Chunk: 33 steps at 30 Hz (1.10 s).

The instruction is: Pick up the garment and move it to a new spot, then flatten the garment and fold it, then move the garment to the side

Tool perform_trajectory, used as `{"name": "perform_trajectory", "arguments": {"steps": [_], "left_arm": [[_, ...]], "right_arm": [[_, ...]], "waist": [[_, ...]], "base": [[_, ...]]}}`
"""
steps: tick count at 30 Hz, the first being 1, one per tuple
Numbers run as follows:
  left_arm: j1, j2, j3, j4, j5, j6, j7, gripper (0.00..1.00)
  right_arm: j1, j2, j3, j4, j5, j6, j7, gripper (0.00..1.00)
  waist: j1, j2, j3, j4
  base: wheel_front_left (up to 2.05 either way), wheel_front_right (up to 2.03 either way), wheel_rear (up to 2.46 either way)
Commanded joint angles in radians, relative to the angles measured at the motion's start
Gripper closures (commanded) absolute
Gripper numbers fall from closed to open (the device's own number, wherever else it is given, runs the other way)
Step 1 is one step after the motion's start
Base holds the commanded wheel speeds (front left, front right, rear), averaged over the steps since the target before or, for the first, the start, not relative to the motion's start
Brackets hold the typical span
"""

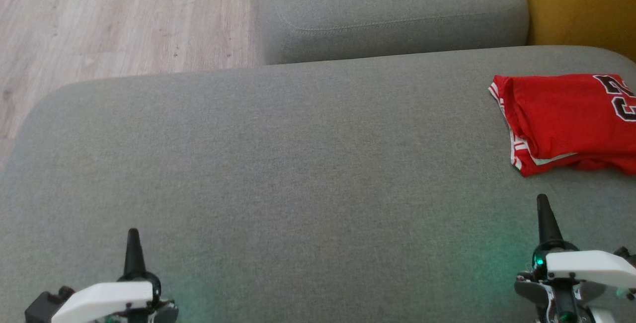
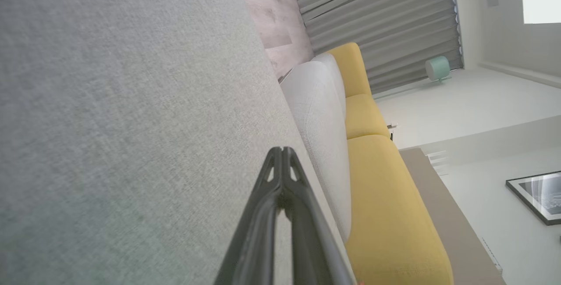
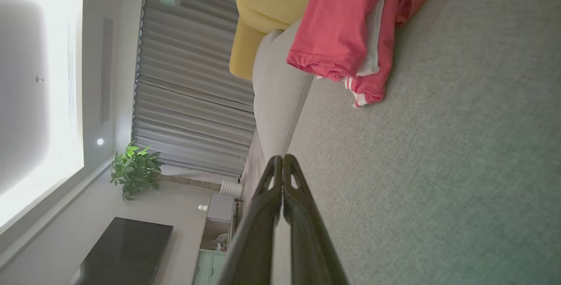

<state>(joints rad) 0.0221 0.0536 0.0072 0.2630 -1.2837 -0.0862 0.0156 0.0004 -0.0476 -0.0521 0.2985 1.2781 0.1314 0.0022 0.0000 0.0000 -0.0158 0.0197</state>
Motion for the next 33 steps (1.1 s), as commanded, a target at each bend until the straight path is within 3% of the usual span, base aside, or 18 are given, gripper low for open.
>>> {"name": "perform_trajectory", "arguments": {"steps": [1,29,33], "left_arm": [[-0.060,0.007,0.037,-0.027,-0.025,-0.008,0.006,1.00],[-0.129,0.005,0.095,-0.018,-0.332,-0.044,0.088,1.00],[-0.129,0.004,0.096,-0.018,-0.333,-0.044,0.089,1.00]], "right_arm": [[-0.056,-0.019,0.009,-0.041,0.029,-0.001,0.011,1.00],[-0.106,-0.018,-0.040,-0.055,0.346,-0.001,0.094,1.00],[-0.106,-0.017,-0.042,-0.055,0.347,-0.001,0.095,1.00]], "waist": [[0.0000,0.0000,0.001,-0.001],[0.0000,0.0000,0.019,-0.020],[0.0000,0.0000,0.019,-0.020]], "base": [[0.00,0.00,0.00],[0.00,0.00,0.00],[0.00,0.00,0.00]]}}
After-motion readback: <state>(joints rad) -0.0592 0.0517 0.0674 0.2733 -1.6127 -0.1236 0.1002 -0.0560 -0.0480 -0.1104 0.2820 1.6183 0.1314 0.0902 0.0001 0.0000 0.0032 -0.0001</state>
